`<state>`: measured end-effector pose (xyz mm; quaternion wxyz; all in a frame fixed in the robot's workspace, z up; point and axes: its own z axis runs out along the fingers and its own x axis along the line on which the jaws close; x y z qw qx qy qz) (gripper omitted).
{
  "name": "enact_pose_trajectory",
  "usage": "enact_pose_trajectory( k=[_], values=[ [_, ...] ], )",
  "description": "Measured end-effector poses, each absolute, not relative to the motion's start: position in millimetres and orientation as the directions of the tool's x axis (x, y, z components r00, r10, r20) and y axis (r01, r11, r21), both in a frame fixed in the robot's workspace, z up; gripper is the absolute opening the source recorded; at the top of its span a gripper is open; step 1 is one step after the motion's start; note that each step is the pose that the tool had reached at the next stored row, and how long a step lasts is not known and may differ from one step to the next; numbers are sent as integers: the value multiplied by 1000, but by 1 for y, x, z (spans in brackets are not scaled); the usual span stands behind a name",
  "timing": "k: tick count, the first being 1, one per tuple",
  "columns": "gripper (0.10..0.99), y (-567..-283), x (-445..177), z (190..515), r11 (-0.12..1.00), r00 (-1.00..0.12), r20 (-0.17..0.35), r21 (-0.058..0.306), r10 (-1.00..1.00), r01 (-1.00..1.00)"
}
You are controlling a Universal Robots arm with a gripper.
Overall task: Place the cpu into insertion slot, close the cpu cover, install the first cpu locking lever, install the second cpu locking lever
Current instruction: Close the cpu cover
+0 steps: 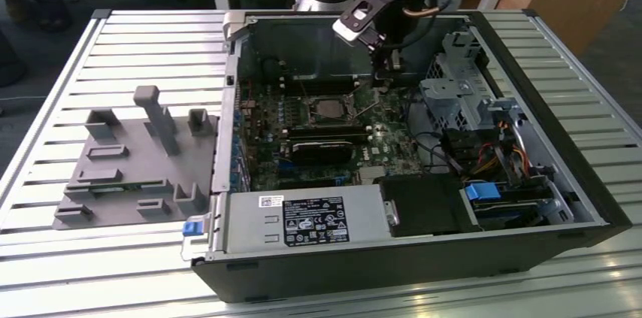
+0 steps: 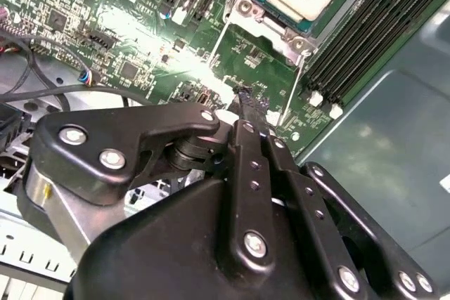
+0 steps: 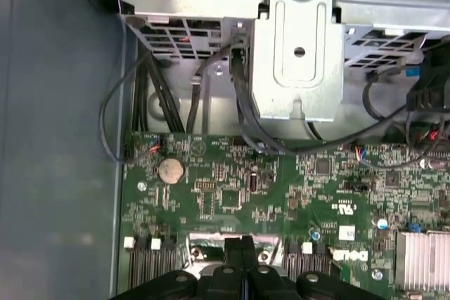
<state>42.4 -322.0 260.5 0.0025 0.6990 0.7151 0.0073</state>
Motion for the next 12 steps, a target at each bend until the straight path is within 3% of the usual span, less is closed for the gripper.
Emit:
enact_pose_trajectory(
  k=[12],
  values=[
    [110, -321, 52, 255, 29, -29, 6, 45, 1000, 999]
  ],
)
